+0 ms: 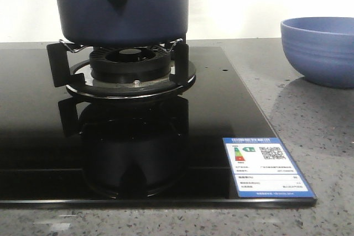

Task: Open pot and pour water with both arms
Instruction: 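Lower the glass lid back onto the pot with the left gripper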

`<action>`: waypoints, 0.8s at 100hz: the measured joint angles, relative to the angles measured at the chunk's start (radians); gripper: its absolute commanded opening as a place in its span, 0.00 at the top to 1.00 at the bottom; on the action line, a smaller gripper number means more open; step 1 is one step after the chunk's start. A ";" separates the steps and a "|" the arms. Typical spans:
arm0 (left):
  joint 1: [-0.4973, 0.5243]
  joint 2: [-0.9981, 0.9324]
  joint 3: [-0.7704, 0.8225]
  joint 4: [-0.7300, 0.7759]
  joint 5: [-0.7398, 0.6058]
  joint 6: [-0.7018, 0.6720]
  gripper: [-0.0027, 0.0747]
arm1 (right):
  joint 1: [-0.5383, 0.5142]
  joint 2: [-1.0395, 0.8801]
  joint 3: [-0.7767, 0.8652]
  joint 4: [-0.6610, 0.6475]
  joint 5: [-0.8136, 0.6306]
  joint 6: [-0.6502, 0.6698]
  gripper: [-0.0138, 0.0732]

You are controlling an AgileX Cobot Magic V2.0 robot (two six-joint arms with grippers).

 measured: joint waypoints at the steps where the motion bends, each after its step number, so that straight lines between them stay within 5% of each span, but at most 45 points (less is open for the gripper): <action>1: 0.002 -0.004 0.000 0.000 0.000 0.000 0.23 | 0.000 -0.002 0.000 0.000 -0.002 0.000 0.31; 15: 0.058 -0.080 -0.007 -0.010 0.011 -0.038 0.53 | 0.000 -0.055 0.000 0.080 -0.025 -0.012 0.36; 29: 0.115 -0.129 -0.007 -0.012 0.018 -0.127 0.99 | 0.000 -0.102 0.004 0.261 -0.071 -0.063 0.65; 39: 0.147 -0.153 -0.007 -0.010 0.018 -0.155 0.99 | 0.000 -0.132 0.043 0.416 -0.130 -0.143 0.92; 59: 0.192 -0.258 0.046 -0.005 -0.042 -0.178 0.99 | 0.000 -0.244 0.202 0.627 -0.293 -0.392 0.91; 80: 0.196 -0.498 0.330 -0.017 -0.355 -0.172 0.99 | 0.000 -0.500 0.487 0.832 -0.506 -0.705 0.91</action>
